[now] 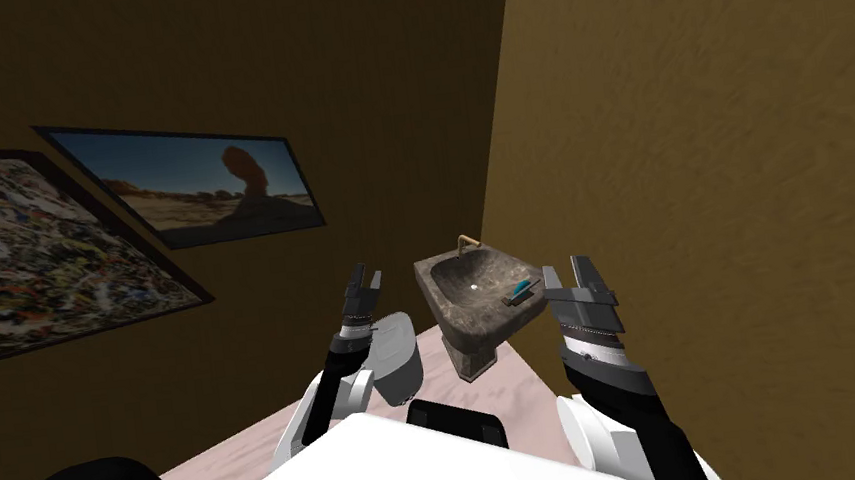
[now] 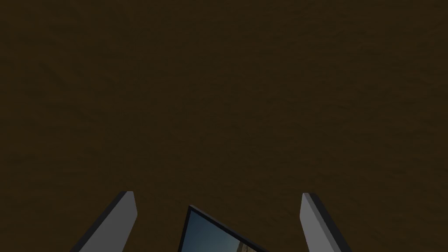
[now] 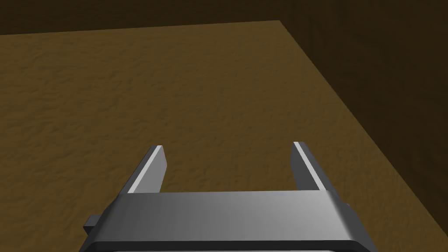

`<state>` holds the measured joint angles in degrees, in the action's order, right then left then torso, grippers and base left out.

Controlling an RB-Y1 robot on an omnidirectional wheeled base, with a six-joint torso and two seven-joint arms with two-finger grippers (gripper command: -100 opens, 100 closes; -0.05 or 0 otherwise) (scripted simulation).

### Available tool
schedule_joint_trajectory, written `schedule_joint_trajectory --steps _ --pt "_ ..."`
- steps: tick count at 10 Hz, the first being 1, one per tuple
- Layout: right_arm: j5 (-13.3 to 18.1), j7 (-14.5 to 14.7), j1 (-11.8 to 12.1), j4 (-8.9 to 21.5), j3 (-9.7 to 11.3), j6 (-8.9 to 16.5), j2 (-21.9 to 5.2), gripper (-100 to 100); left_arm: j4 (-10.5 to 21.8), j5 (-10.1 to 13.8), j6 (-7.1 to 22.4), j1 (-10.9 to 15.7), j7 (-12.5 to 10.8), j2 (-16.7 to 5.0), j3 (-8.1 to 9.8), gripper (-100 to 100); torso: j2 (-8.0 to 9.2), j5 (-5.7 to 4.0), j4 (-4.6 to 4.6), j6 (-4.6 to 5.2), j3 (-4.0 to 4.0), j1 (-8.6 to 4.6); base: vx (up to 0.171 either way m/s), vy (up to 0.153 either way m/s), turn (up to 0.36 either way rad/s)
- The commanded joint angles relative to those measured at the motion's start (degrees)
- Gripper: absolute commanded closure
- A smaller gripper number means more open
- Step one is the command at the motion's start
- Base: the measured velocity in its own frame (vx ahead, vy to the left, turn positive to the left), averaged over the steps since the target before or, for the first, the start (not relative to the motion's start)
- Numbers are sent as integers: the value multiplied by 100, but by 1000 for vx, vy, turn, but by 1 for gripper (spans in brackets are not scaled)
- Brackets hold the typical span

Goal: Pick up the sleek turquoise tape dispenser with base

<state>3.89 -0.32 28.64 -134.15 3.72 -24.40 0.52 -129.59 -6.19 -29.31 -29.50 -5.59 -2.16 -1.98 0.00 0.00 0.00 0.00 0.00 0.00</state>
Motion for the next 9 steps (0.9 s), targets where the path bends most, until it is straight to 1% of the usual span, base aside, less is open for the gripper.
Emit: schedule_joint_trajectory --steps 1,4,6,7,8,9 --pt "54 37 -50 -3 3 -29 -286 -100 0 0 0 0 0 0 0 0 0 0 0 0 0 0 1 -15 66" --pt "212 131 -202 34 14 -105 -800 -100 0 0 0 0 0 0 0 0 4 -4 1 -1 2 -17 -12 -39 93" --pt "386 223 -367 102 30 -182 -1151 -100 0 0 0 0 0 0 0 0 7 -4 1 -1 4 -21 -22 -54 111" --pt "386 223 -367 102 30 -182 -1220 -100 0 0 0 0 0 -1 0 0 6 -5 1 -1 4 -24 -15 -40 31" --pt "494 278 -469 153 40 -227 -1448 -100 0 0 0 0 0 0 1 0 5 -5 1 1 3 -18 -24 -35 72" --pt "617 338 -584 215 54 -278 -1614 -100 0 0 0 0 0 0 0 0 7 -4 1 -1 4 -16 -43 -48 122"
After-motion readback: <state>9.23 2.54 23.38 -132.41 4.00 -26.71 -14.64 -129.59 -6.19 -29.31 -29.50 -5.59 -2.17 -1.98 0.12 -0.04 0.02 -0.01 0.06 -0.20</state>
